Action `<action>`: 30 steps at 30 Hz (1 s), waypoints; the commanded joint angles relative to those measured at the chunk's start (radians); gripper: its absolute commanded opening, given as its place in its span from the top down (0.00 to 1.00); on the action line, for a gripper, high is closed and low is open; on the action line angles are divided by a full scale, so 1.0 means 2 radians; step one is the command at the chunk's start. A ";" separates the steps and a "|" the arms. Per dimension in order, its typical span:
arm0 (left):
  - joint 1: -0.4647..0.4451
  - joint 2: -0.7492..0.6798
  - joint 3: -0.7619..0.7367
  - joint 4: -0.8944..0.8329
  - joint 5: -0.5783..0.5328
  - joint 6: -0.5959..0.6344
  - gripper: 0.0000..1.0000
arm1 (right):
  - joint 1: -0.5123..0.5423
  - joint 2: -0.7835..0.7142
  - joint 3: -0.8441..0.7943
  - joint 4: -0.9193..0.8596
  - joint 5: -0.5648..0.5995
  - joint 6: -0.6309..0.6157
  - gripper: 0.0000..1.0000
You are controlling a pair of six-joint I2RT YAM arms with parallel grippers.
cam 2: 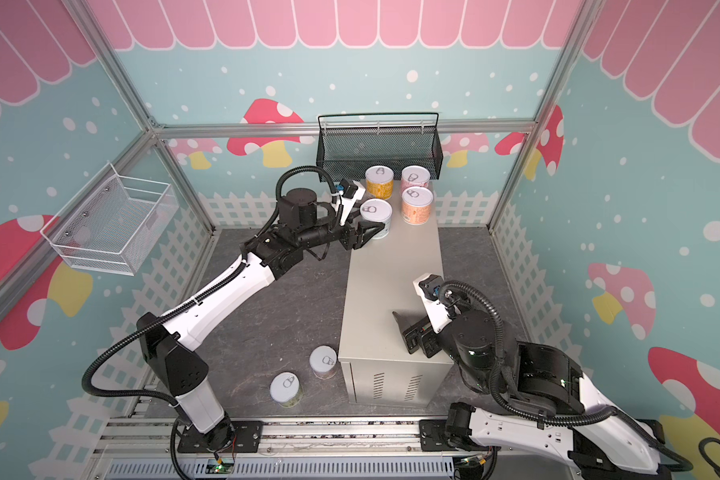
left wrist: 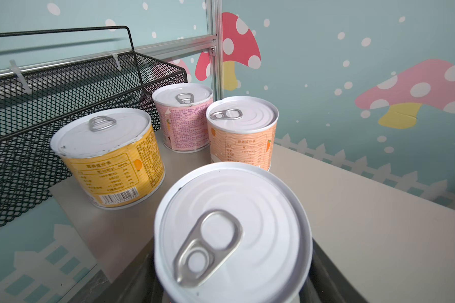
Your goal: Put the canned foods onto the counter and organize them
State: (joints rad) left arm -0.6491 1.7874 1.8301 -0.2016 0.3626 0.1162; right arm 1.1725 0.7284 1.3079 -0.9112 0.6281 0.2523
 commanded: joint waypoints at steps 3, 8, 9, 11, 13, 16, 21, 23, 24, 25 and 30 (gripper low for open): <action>0.004 0.041 0.013 -0.027 -0.015 0.024 0.35 | 0.001 -0.007 -0.006 0.011 0.006 0.009 0.01; 0.006 0.058 0.028 -0.029 -0.016 0.025 0.35 | 0.001 -0.010 -0.008 0.011 0.007 0.013 0.01; 0.006 0.061 0.032 -0.031 -0.016 0.027 0.35 | 0.001 -0.011 -0.009 0.010 0.007 0.014 0.01; 0.006 0.066 0.038 -0.036 -0.018 0.030 0.35 | 0.001 -0.011 -0.010 0.011 0.007 0.016 0.01; 0.008 0.070 0.042 -0.036 -0.018 0.030 0.35 | 0.000 -0.012 -0.011 0.011 0.008 0.019 0.01; 0.009 0.075 0.046 -0.039 -0.015 0.029 0.35 | 0.001 -0.013 -0.014 0.011 0.008 0.022 0.01; 0.013 0.083 0.052 -0.043 -0.014 0.029 0.35 | 0.001 -0.012 -0.012 0.011 0.008 0.021 0.01; 0.014 0.084 0.054 -0.043 -0.011 0.028 0.35 | 0.001 -0.011 -0.011 0.010 0.009 0.020 0.01; 0.014 0.085 0.054 -0.043 -0.009 0.028 0.35 | 0.001 -0.010 -0.011 0.010 0.009 0.020 0.01; 0.015 0.087 0.056 -0.045 -0.009 0.029 0.35 | 0.001 -0.009 -0.010 0.010 0.009 0.019 0.01; 0.015 0.089 0.057 -0.046 -0.009 0.028 0.35 | 0.001 -0.008 -0.010 0.010 0.011 0.018 0.01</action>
State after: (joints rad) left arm -0.6300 1.9079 1.9541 -0.1726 0.3550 0.1173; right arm 1.1721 0.7128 1.2877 -0.9039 0.6350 0.2783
